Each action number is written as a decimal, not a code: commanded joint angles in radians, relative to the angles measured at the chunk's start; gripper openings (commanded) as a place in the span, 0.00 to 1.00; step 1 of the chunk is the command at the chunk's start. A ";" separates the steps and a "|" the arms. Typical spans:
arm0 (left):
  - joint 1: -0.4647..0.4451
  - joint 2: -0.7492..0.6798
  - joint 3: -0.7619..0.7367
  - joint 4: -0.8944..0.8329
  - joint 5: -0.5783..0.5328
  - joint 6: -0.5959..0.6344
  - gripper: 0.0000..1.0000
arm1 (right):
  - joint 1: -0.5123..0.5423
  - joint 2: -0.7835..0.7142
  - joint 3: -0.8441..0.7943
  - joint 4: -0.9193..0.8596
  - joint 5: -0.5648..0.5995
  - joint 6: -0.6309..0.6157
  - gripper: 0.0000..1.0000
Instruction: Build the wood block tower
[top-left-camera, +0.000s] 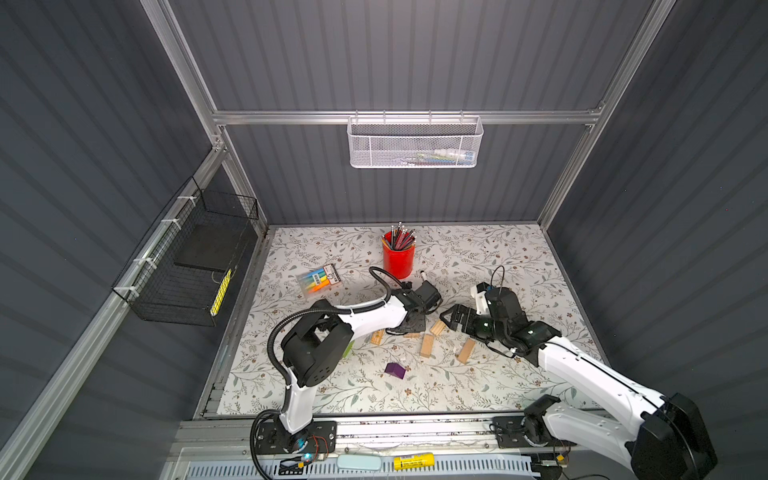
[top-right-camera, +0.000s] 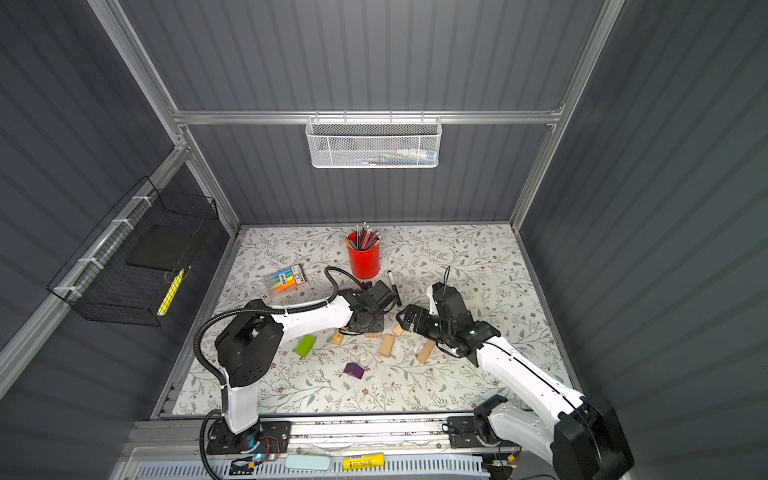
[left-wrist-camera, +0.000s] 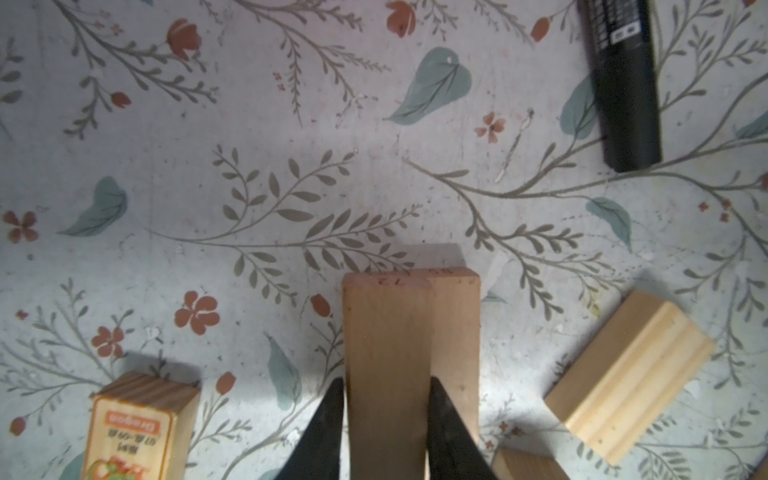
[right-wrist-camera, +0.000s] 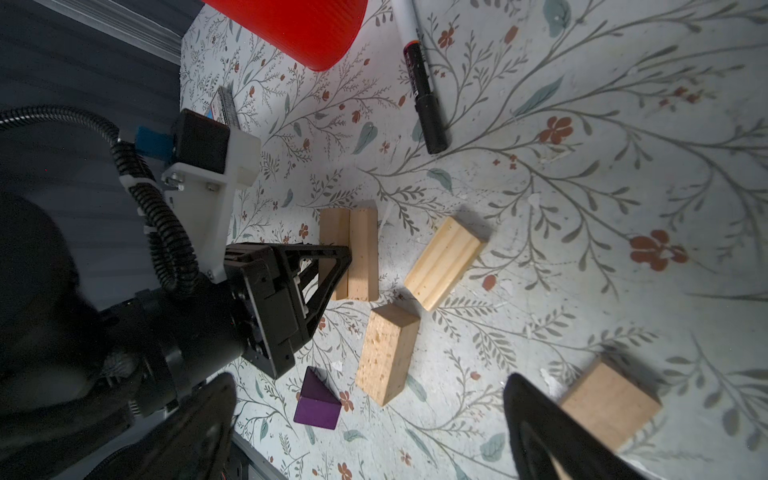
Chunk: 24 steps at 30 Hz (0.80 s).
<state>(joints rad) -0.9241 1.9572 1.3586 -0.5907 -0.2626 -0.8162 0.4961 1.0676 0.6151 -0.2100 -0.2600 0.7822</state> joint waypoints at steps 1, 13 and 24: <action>-0.007 -0.028 0.014 -0.035 -0.010 -0.001 0.34 | -0.003 -0.014 -0.001 -0.002 -0.002 0.000 0.99; -0.006 -0.089 0.016 -0.023 0.001 -0.002 0.47 | -0.014 -0.024 0.037 -0.067 0.011 -0.029 0.99; -0.007 -0.282 -0.075 0.015 -0.024 0.075 0.62 | -0.026 -0.020 0.134 -0.355 0.142 -0.072 0.99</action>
<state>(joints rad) -0.9241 1.7302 1.3178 -0.5797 -0.2707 -0.7902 0.4736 1.0435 0.7174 -0.4343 -0.1776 0.7334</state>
